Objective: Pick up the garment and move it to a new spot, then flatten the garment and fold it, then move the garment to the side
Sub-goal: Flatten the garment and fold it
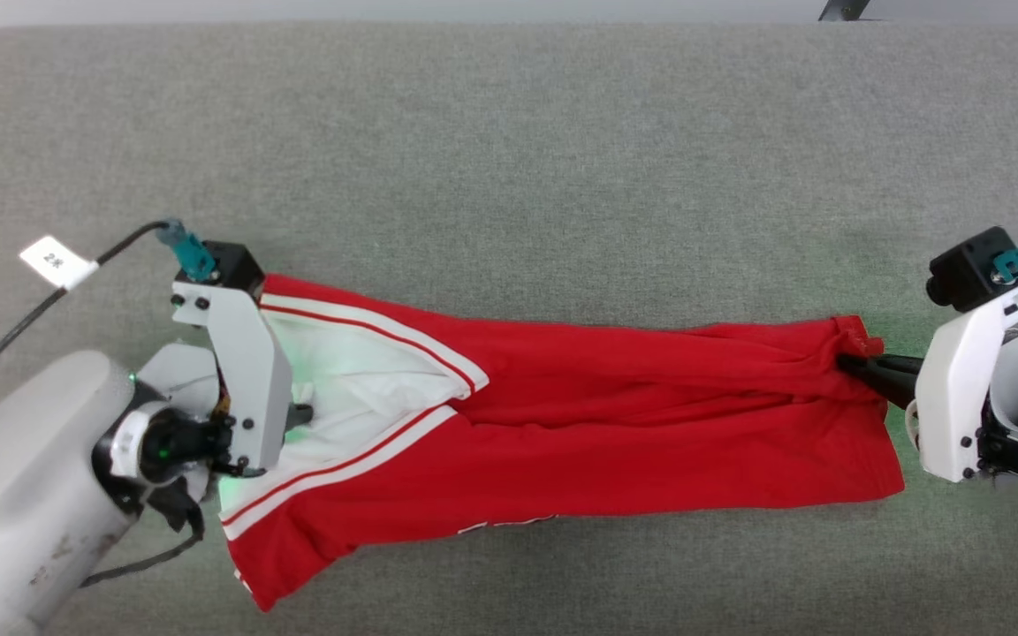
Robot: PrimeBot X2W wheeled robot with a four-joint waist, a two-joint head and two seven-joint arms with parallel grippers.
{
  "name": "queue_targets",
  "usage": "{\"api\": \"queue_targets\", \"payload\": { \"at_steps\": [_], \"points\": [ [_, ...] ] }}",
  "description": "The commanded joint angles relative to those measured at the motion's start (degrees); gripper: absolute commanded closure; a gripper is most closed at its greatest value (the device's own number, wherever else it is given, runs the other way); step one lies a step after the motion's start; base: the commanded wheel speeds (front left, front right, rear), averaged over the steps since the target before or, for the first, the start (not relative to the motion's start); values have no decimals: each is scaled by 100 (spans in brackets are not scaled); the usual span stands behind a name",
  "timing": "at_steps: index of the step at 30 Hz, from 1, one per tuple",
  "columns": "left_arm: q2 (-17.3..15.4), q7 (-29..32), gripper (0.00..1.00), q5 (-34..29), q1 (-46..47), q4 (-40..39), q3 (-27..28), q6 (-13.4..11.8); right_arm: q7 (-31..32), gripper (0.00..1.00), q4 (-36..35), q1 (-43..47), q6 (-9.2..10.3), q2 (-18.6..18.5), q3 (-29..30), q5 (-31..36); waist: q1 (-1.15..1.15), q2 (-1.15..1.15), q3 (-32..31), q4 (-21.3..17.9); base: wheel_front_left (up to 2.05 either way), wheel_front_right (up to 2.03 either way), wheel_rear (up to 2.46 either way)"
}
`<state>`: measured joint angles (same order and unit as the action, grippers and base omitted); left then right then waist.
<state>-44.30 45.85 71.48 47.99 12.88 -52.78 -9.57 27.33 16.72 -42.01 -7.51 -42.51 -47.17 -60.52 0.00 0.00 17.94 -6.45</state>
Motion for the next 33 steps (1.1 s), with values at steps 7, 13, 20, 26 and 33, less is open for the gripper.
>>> {"api": "queue_targets", "payload": {
  "at_steps": [7, 13, 20, 26, 33],
  "points": [
    [284, 24, 100, -96, 94, 456, -137, 47, 212, 100, 39, -146, 5, 104, -236, -77, 0, 0, 46, -37, 0, 0, 0],
    [328, 61, 100, -66, 73, 536, -154, 46, 480, 100, -39, -96, 5, -27, -390, -161, 0, 0, -46, 26, 0, 0, 0],
    [396, 31, 100, -42, -13, 534, -180, 10, 622, 100, 194, -38, 5, 85, -431, -136, 0, 0, -61, 73, 0, 0, 0],
    [477, 49, 100, -32, -59, 618, -224, -11, 862, 100, 606, -122, 5, 432, -500, -46, 0, 0, -54, 102, 0, 0, 0],
    [516, 12, 0, -187, 150, 640, -237, -58, 892, 100, 882, -203, 5, 743, -543, 15, 0, 0, -166, 193, 0, 0, 0]
  ]
}}
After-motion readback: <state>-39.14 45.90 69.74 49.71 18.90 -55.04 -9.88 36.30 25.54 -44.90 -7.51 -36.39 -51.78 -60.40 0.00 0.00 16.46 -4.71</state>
